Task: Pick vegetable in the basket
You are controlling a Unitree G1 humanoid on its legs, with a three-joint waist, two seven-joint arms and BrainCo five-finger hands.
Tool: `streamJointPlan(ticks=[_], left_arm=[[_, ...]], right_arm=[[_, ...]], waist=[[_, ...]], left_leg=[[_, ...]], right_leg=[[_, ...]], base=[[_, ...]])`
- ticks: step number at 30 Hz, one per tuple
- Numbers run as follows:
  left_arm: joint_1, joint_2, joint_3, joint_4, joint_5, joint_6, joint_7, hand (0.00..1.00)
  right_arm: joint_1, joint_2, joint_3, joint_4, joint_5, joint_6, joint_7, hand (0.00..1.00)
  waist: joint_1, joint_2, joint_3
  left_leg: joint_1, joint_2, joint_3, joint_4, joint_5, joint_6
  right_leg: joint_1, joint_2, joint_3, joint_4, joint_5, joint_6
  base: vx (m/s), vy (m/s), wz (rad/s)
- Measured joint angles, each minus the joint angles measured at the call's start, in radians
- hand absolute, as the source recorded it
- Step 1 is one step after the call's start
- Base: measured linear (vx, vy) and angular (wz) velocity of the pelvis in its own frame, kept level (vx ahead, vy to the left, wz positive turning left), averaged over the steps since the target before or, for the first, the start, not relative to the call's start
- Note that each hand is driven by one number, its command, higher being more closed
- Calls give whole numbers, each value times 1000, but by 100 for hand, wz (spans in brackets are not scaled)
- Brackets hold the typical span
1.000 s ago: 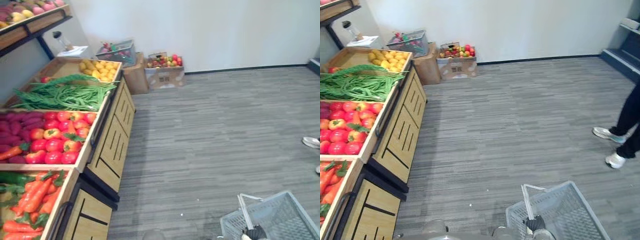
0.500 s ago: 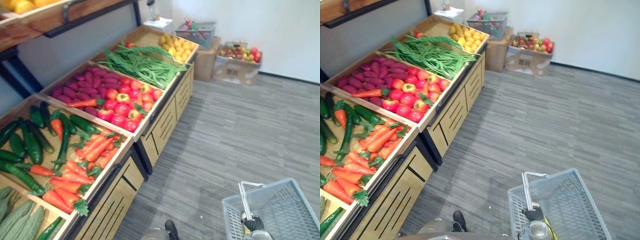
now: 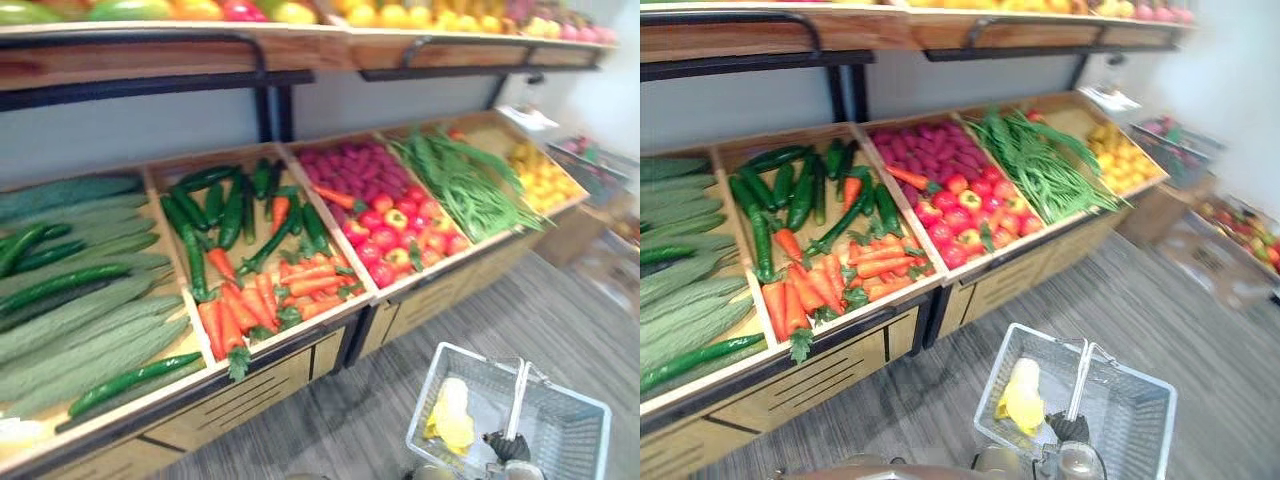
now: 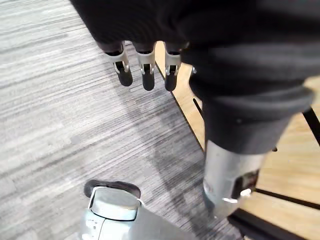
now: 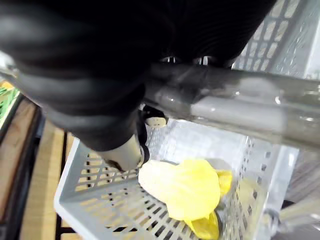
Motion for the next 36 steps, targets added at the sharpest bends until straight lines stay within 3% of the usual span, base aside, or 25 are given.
streamJointPlan(ticks=[2,5,6,7,10,15,20,23,27,28,30,33,36], left_arm=[[-2,-7,23,0,3,-1,5,0],[-10,-8,69,0,10,-4,14,0],[-30,-41,100,25,11,2,19,0],[-30,-78,113,30,7,-2,29,0],[-21,-112,119,41,-25,0,38,0],[-21,-116,137,41,-44,-14,82,0],[-31,-113,137,38,-77,-32,124,0],[-35,-109,139,37,-77,-36,174,0],[-55,-108,143,11,-111,-76,294,0],[-64,-107,150,-81,-110,-90,368,0],[-68,-106,149,-163,-95,-115,433,0],[-77,-93,139,-398,-4,-158,567,0],[-79,-62,138,-591,176,-222,702,0]], right_arm=[[7,0,-1,-24,20,-1,12,100],[15,18,-12,-25,21,3,20,100],[6,15,-42,-27,23,12,20,100],[-2,-1,-63,-43,23,28,20,100],[-18,-34,-77,-22,25,66,41,100],[-9,-43,-199,62,65,118,14,100],[-1,-39,-317,67,96,142,-15,100],[15,-39,-343,67,96,141,-30,100],[15,-40,-342,66,96,140,-30,100],[15,-40,-339,65,96,139,-30,100],[16,-40,-337,62,96,138,-30,100],[26,-40,-300,41,97,120,-30,100],[52,-40,-263,-8,105,105,-34,100]], waist=[[6,-4,1],[8,-51,-6],[8,-16,-4],[8,14,-6],[6,52,-8],[-6,58,-3],[-47,59,9],[-47,67,12],[-50,70,16],[-49,67,18],[-49,68,18],[-50,77,26],[-53,83,25]], left_leg=[[2,17,-53,40,-42,-26],[1,14,-76,92,-123,-76],[4,80,-35,118,-148,-104],[20,130,-4,93,-136,-127],[48,180,31,45,-60,-169],[-18,232,222,151,15,-166],[9,199,321,-42,88,-165],[35,180,318,-127,122,-164],[38,170,319,-173,137,-162],[38,165,318,-204,158,-163],[37,161,318,-221,169,-162],[36,151,316,-246,186,-156],[32,142,315,-256,186,-153]], right_leg=[[1,26,43,-47,1,0],[37,10,68,-109,112,-8],[49,36,12,-70,152,1],[51,62,-12,-39,104,-25],[72,85,-67,-14,58,-58],[217,92,-205,-132,57,-84],[224,61,-289,-174,69,-66],[226,56,-301,-192,88,-60],[215,60,-301,-210,113,-61],[205,59,-300,-218,122,-60],[196,56,-299,-222,127,-57],[187,48,-298,-225,131,-46],[177,42,-293,-225,131,-46]], base=[[297,-409,91],[271,-448,81],[351,-596,65],[343,-564,57],[236,-325,50],[165,-220,71],[3,17,63],[-58,70,22],[-101,40,3],[-123,20,3],[-115,16,0],[-117,20,4],[-35,29,-1]])
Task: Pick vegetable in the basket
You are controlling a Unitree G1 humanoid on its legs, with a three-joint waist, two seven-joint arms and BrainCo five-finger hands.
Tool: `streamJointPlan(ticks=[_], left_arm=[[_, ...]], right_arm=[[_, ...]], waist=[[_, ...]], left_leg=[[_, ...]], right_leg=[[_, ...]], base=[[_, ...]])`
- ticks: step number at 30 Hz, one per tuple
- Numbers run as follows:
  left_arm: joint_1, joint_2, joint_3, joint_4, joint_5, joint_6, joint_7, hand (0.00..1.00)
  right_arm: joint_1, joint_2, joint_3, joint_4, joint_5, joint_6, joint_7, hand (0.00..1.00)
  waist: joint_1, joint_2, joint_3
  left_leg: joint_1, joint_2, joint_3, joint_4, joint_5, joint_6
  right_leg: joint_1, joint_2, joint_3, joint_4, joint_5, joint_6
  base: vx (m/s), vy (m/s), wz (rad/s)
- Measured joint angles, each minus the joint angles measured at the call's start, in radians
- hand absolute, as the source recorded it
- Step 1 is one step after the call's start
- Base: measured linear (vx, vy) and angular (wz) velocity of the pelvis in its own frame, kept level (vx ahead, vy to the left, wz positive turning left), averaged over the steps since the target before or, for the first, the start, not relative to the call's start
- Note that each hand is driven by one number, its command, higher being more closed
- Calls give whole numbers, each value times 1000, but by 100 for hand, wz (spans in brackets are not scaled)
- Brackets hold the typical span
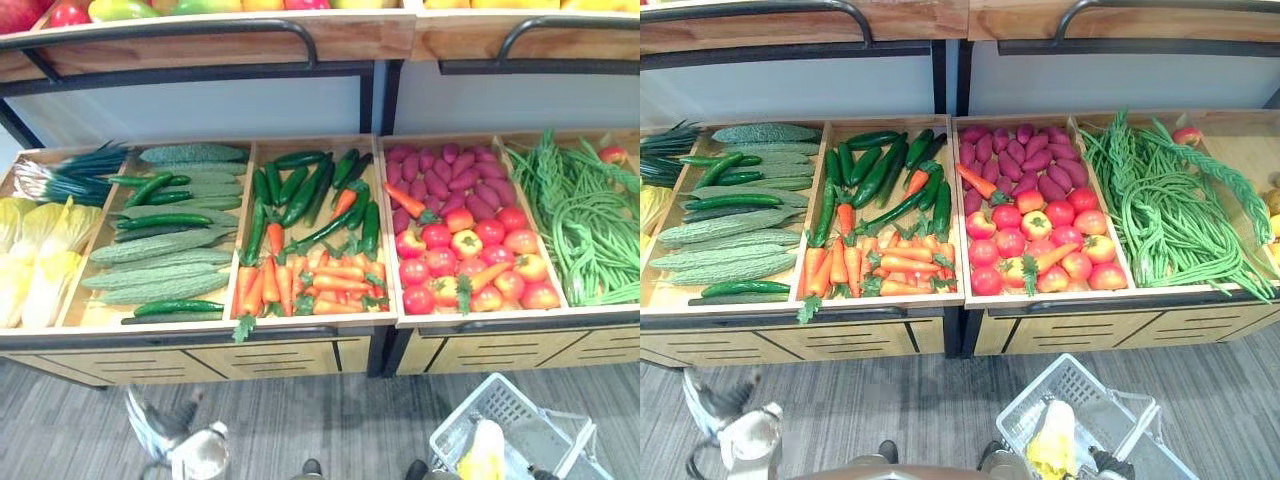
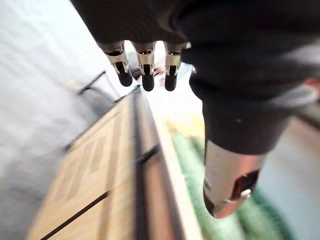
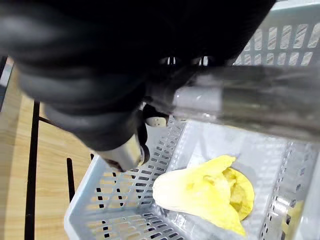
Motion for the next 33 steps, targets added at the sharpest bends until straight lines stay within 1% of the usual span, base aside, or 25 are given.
streamJointPlan(ticks=[1,2,3,4,7,8,9,11,12,13,14,15,16,17,18,19,20,21,23,24,26,27,29,32,33], left_arm=[[0,21,5,-61,72,-38,41,0],[2,43,11,-103,128,-69,65,0],[2,85,17,-166,193,-113,91,0],[0,103,21,-188,220,-137,99,0],[-14,198,17,-251,320,-223,106,0],[-28,237,6,-251,354,-244,95,0],[-34,259,-5,-251,363,-251,82,0],[-57,352,-74,-250,388,-261,-11,0],[-69,404,-126,-245,385,-264,-84,0],[-74,429,-155,-239,382,-263,-117,0],[-87,475,-213,-227,377,-257,-189,0],[-105,512,-262,-213,360,-241,-269,0],[-116,527,-286,-198,336,-235,-312,0],[-145,558,-329,-168,303,-214,-395,0],[-159,574,-349,-153,289,-205,-444,0],[-180,610,-392,-131,247,-193,-542,0],[-205,645,-435,-113,215,-186,-621,0],[-218,661,-455,-110,203,-181,-656,0],[-280,696,-523,-93,111,-163,-807,0],[-299,698,-538,-83,97,-159,-840,0],[-369,700,-587,-26,24,-145,-954,0],[-387,700,-595,-7,16,-142,-973,0],[-454,700,-625,86,-16,-133,-1014,0],[-500,700,-640,142,-16,-132,-1021,0],[-509,700,-643,146,-15,-132,-1021,0]], right_arm=[[10,0,12,-13,0,-4,-2,100],[15,0,18,-17,0,-7,-3,100],[19,-1,27,-17,0,-10,-5,100],[20,-1,32,-17,0,-11,-5,100],[19,-2,34,-17,-1,-27,-1,100],[17,-6,35,-17,-2,-29,4,100],[16,-8,36,-17,-2,-28,7,100],[15,-29,38,-17,-3,-27,23,100],[14,-46,38,-16,-5,-26,38,100],[12,-54,38,-16,-8,-26,43,100],[6,-75,43,-16,-11,-27,52,100],[-2,-91,43,-16,-12,-27,57,100],[-6,-97,44,-16,-13,-27,62,100],[-9,-111,55,-16,-13,-27,74,100],[-9,-116,62,-16,-14,-27,75,100],[-11,-123,70,-16,-14,-27,77,100],[-10,-127,71,-16,-15,-27,82,100],[-9,-128,71,-16,-15,-27,85,100],[-8,-139,74,-16,-18,-31,97,100],[-7,-140,75,-16,-19,-32,97,100],[-8,-144,84,-17,-21,-39,111,100],[-9,-148,93,-17,-21,-41,114,100],[-12,-154,121,-48,-21,-47,116,100],[-20,-157,139,-58,-42,-69,116,100],[-26,-157,149,-65,-42,-70,116,100]], waist=[[0,0,0],[0,1,-1],[1,1,-2],[1,1,-2],[2,1,-6],[2,1,-6],[1,1,-7],[-3,1,-7],[-3,1,-7],[-4,2,-8],[-11,5,-10],[-21,6,-10],[-27,7,-10],[-37,8,-11],[-44,8,-11],[-48,8,-11],[-51,11,-11],[-51,11,-11],[-53,15,-11],[-54,16,-11],[-60,21,-11],[-64,22,-10],[-78,31,-5],[-95,36,-2],[-98,36,-2]], left_leg=[[1,-2,0,0,0,0],[1,-3,0,0,0,0],[1,-5,0,-1,4,1],[1,-5,0,-2,4,1],[4,-7,2,-16,5,2],[4,-9,5,-16,3,2],[4,-10,7,-17,2,3],[11,-13,15,-16,-4,7],[20,-16,33,-16,-9,13],[23,-17,37,-15,-11,15],[23,-21,48,-14,-16,18],[23,-27,61,-13,-19,22],[23,-29,63,-12,-21,24],[22,-34,71,-3,-27,31],[21,-36,76,3,-30,32],[23,-39,90,7,-36,34],[23,-41,99,10,-42,34],[22,-40,104,13,-45,36],[19,-47,120,22,-49,39],[19,-48,122,22,-49,39],[21,-50,138,20,-50,39],[21,-51,140,20,-50,39],[17,-52,151,18,-49,39],[19,-50,168,13,-49,39],[19,-50,175,8,-49,38]], right_leg=[[-1,-1,3,0,3,4],[-1,-2,4,-1,5,7],[-1,-2,5,-2,7,7],[0,-1,5,-2,10,3],[-1,2,8,-11,20,1],[-2,7,15,-15,23,0],[-3,7,19,-16,23,0],[-4,6,41,-22,27,-1],[-3,6,53,-30,32,-1],[-3,6,63,-34,36,-2],[-3,6,82,-47,48,-4],[-6,3,95,-57,55,4],[-5,1,99,-62,60,4],[-5,-3,106,-68,66,7],[-5,-5,112,-69,69,8],[-7,-8,129,-70,72,11],[-8,-9,140,-75,80,12],[-9,-10,146,-79,83,14],[-22,-16,166,-82,94,18],[-23,-17,169,-82,96,18],[-25,-17,187,-82,99,21],[-28,-17,190,-81,99,22],[-41,-16,204,-80,103,21],[-49,-11,218,-80,103,21],[-56,-9,227,-79,105,19]], base=[[0,0,0],[58,17,-2],[63,11,0],[91,9,0],[82,7,-1],[88,3,-8],[84,9,-10],[92,30,-13],[82,40,-23],[56,43,-32],[22,46,-32],[14,46,-28],[4,57,-23],[-5,46,-16],[-22,56,-26],[-46,40,-29],[-43,31,-31],[-52,23,-30],[-42,26,-22],[-38,24,-13],[-54,15,-17],[-50,4,-15],[-25,-1,-14],[1,-4,-17],[18,-7,-17]])
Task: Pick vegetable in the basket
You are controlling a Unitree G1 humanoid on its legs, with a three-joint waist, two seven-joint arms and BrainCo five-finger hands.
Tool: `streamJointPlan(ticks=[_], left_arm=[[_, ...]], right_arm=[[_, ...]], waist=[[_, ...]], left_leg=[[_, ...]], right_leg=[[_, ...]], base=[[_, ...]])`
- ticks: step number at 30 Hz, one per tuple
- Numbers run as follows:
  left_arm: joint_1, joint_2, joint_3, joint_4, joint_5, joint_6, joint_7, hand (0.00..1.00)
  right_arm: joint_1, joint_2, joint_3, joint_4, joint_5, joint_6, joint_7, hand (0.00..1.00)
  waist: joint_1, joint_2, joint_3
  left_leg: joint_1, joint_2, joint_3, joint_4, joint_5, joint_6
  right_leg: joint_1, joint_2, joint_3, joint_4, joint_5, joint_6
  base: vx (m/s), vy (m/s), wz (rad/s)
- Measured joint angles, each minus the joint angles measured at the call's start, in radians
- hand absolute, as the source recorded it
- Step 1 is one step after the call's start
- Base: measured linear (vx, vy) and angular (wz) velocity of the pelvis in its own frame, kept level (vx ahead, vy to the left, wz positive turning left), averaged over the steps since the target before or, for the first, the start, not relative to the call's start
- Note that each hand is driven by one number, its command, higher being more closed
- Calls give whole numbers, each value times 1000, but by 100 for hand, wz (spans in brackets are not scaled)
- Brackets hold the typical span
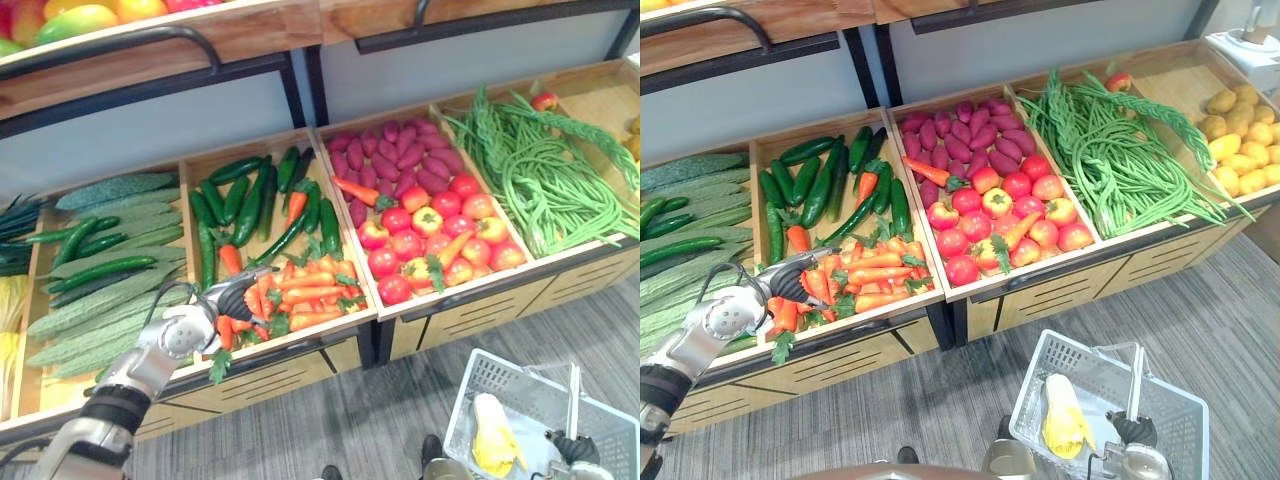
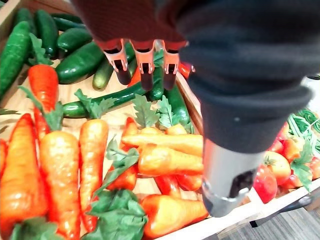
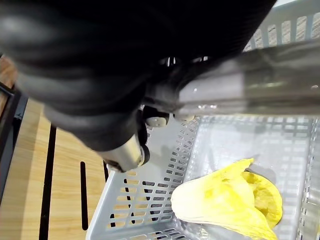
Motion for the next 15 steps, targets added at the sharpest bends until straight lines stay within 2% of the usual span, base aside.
streamJointPlan(ticks=[8,15], left_arm=[[-80,-5,-21,66,9,-2,15,0],[-144,-36,-11,159,-1,22,51,0]], right_arm=[[1,1,41,-23,1,-2,-1,100],[-2,3,81,-50,2,-2,-3,100]], waist=[[-5,-2,13],[-2,-7,54]], left_leg=[[7,-2,29,-3,-2,-3],[-16,9,36,41,-28,-9]], right_leg=[[-17,7,33,3,1,-1],[-34,3,51,29,1,-1]], base=[[27,-7,-12],[-42,-6,-4]])
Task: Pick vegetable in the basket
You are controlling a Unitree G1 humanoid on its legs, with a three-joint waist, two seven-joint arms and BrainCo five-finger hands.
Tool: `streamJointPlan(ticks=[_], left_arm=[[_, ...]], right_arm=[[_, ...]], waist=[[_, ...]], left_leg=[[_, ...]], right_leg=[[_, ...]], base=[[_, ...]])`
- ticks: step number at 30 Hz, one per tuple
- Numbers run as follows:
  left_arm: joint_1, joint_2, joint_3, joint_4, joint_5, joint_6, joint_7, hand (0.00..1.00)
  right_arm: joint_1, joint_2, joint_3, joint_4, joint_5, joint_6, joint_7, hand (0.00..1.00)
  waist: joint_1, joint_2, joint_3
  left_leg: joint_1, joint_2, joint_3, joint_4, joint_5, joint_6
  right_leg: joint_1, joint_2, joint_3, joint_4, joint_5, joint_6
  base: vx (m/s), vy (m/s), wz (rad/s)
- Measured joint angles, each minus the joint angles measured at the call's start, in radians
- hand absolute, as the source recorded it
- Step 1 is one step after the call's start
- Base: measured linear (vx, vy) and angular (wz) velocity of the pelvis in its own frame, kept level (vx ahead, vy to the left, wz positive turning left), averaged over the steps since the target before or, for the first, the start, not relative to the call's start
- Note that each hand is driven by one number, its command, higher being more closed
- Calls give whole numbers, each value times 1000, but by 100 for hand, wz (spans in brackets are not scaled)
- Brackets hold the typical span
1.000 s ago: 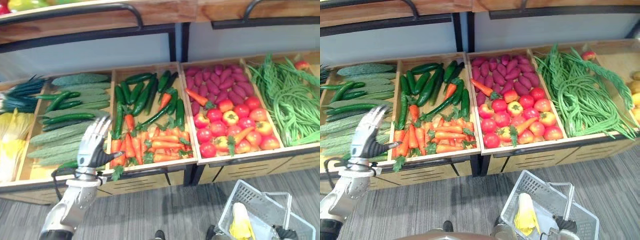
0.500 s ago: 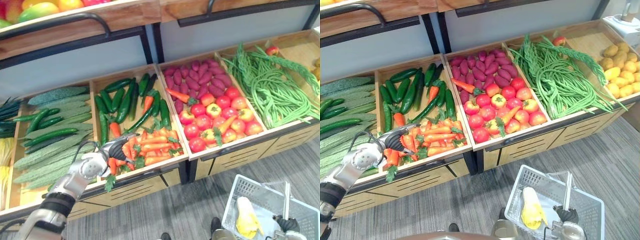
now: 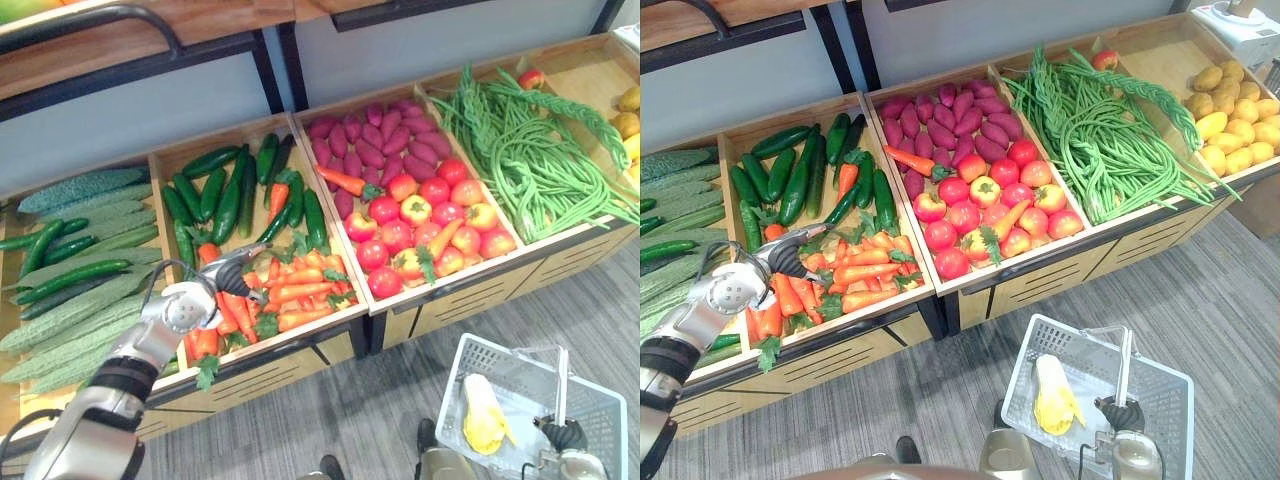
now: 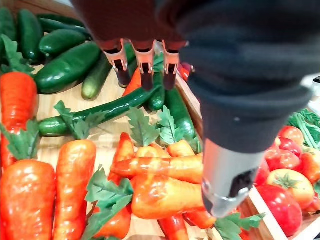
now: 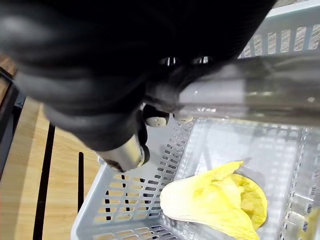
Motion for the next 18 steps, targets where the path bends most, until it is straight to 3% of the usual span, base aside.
streamJointPlan(ticks=[11,18], left_arm=[[-42,-55,37,51,3,24,54,0],[-85,-96,38,52,10,43,68,0]], right_arm=[[-17,9,40,-52,9,-1,-15,100],[-28,16,48,-81,33,-2,-22,100]], waist=[[0,1,33],[9,-13,70]], left_leg=[[-41,5,24,23,-1,1],[-80,10,38,50,-9,0]], right_leg=[[-56,-4,27,23,0,0],[-93,-5,40,37,1,0]], base=[[-4,-7,-6],[5,-1,-2]])
